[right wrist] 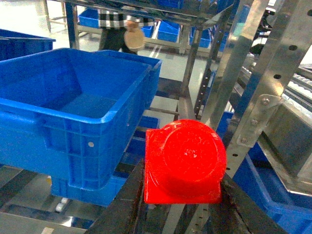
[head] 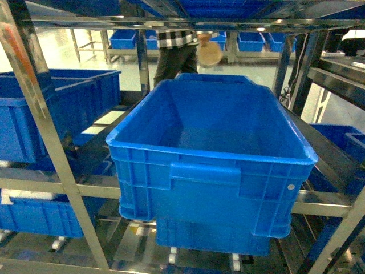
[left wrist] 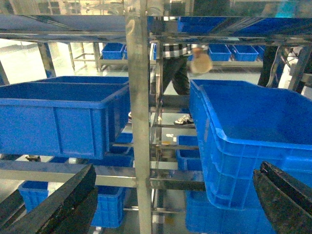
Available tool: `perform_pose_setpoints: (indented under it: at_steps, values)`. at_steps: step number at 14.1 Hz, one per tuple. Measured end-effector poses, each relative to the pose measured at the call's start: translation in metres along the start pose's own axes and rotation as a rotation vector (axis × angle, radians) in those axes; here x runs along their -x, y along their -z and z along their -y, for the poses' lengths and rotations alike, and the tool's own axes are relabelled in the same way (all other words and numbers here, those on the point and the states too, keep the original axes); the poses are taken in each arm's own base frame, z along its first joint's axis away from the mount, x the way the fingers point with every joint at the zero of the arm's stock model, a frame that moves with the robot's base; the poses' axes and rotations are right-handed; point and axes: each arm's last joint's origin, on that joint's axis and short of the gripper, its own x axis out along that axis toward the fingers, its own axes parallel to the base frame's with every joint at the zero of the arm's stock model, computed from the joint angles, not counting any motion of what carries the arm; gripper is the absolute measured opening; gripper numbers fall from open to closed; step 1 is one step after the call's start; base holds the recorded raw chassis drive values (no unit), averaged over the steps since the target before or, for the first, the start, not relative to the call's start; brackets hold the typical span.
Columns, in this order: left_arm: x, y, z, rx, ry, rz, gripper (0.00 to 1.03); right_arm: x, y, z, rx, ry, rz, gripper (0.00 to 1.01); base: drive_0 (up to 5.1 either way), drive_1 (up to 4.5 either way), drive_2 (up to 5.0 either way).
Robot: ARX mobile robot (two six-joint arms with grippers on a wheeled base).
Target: Pick red block from blue box to shelf
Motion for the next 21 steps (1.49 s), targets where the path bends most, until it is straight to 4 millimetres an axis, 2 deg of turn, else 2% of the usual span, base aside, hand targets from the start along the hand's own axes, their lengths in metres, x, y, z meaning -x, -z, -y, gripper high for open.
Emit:
perform_pose_setpoints:
  at_steps: [11,21]
  values:
    - [0.0,-0.0001,0.0,0.0,0.0,0.002,0.98,0.0,0.0,0.0,0.0,0.0,0.0,0.29,0.0,4.14,-4.1]
    - [0.0,0.0001,0.0,0.0,0.0,-0.001,0.98,0.0,0.0,0.0,0.0,0.0,0.0,0.29,0.0,0.0,0.0]
